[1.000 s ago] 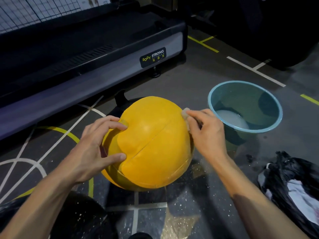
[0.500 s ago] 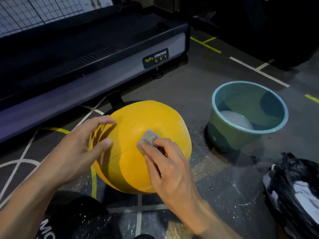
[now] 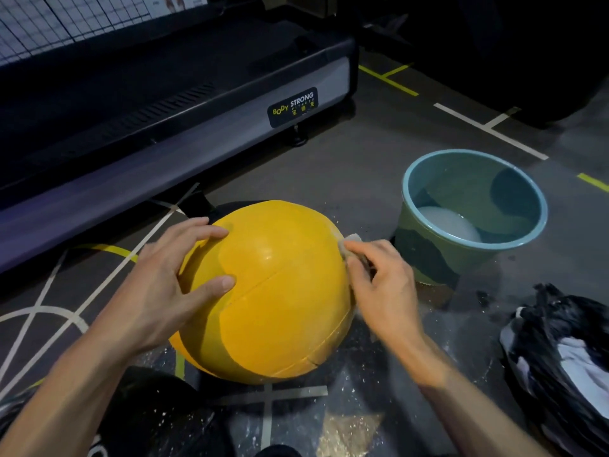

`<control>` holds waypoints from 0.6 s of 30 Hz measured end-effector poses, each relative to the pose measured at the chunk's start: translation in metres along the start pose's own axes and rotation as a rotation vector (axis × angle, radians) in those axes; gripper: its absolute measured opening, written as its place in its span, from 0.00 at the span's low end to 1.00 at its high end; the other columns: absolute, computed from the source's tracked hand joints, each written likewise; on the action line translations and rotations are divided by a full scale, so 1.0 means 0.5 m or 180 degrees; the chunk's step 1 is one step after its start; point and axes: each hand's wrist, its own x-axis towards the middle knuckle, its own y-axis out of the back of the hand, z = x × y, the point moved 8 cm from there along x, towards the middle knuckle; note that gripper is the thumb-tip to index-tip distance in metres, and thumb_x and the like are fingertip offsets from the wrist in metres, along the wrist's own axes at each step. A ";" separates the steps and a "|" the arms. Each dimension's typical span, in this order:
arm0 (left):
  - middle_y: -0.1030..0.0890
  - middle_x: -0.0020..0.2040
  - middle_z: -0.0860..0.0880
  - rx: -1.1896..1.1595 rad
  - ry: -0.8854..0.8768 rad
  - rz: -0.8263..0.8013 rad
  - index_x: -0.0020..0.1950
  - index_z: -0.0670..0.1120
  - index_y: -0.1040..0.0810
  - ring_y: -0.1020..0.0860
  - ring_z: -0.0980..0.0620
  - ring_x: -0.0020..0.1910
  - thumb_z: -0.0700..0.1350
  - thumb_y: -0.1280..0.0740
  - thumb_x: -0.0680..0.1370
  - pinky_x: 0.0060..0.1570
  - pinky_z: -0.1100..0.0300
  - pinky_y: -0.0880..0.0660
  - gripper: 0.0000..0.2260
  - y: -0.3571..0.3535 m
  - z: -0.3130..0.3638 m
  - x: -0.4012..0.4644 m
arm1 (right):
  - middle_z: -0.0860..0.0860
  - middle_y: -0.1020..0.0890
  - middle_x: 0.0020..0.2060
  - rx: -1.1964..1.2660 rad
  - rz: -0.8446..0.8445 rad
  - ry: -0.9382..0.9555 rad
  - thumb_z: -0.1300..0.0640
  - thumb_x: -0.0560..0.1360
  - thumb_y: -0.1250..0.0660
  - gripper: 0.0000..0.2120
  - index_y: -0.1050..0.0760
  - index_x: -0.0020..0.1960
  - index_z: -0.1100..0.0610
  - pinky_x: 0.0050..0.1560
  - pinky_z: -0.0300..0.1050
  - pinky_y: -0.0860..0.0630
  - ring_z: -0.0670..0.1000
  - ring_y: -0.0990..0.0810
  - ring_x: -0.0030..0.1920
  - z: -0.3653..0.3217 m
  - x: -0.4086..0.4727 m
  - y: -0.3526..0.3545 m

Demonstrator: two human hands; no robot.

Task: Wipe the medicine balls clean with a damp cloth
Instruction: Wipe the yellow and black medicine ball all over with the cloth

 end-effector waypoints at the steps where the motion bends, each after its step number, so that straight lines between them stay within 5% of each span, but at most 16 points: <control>1: 0.41 0.78 0.70 -0.0023 -0.0002 -0.0008 0.72 0.70 0.34 0.38 0.51 0.75 0.74 0.33 0.69 0.66 0.42 0.34 0.32 0.000 -0.005 0.000 | 0.49 0.19 0.50 0.0147 -0.0039 0.0252 0.62 0.80 0.30 0.12 0.17 0.62 0.55 0.48 0.34 0.23 0.41 0.21 0.47 -0.041 -0.021 -0.005; 5: 0.42 0.76 0.73 -0.0082 -0.0074 -0.0130 0.72 0.71 0.34 0.40 0.55 0.76 0.74 0.34 0.66 0.66 0.46 0.36 0.34 -0.004 -0.006 0.003 | 0.52 0.20 0.54 0.0173 -0.0284 0.1149 0.64 0.80 0.31 0.12 0.19 0.63 0.59 0.48 0.33 0.22 0.45 0.20 0.49 -0.150 -0.087 -0.035; 7: 0.43 0.75 0.75 -0.0131 -0.0100 -0.0144 0.71 0.72 0.34 0.40 0.57 0.74 0.75 0.35 0.66 0.65 0.47 0.36 0.34 -0.001 -0.004 0.007 | 0.50 0.20 0.53 0.0147 -0.0140 0.0832 0.64 0.80 0.31 0.13 0.18 0.63 0.57 0.46 0.31 0.23 0.43 0.21 0.47 -0.095 -0.049 -0.030; 11: 0.41 0.75 0.72 -0.0190 -0.0136 -0.0215 0.71 0.71 0.33 0.39 0.56 0.74 0.75 0.34 0.65 0.65 0.47 0.35 0.34 0.000 -0.005 0.005 | 0.48 0.19 0.49 -0.0013 0.0066 -0.0236 0.61 0.80 0.31 0.12 0.17 0.62 0.53 0.50 0.45 0.21 0.42 0.21 0.47 0.021 0.007 -0.011; 15: 0.39 0.75 0.73 -0.0356 -0.0181 -0.0296 0.71 0.68 0.31 0.38 0.69 0.72 0.70 0.28 0.68 0.67 0.49 0.34 0.32 0.008 -0.021 0.000 | 0.49 0.20 0.54 0.0205 -0.0292 0.0685 0.63 0.80 0.31 0.12 0.18 0.63 0.57 0.45 0.27 0.26 0.40 0.21 0.48 -0.094 -0.055 -0.022; 18: 0.38 0.75 0.72 -0.0447 -0.0209 -0.0354 0.70 0.68 0.30 0.41 0.76 0.71 0.67 0.26 0.71 0.68 0.49 0.34 0.29 0.010 -0.031 -0.009 | 0.49 0.20 0.52 0.0138 -0.0194 0.0480 0.63 0.80 0.31 0.13 0.20 0.62 0.52 0.44 0.31 0.23 0.41 0.21 0.48 -0.032 -0.047 -0.022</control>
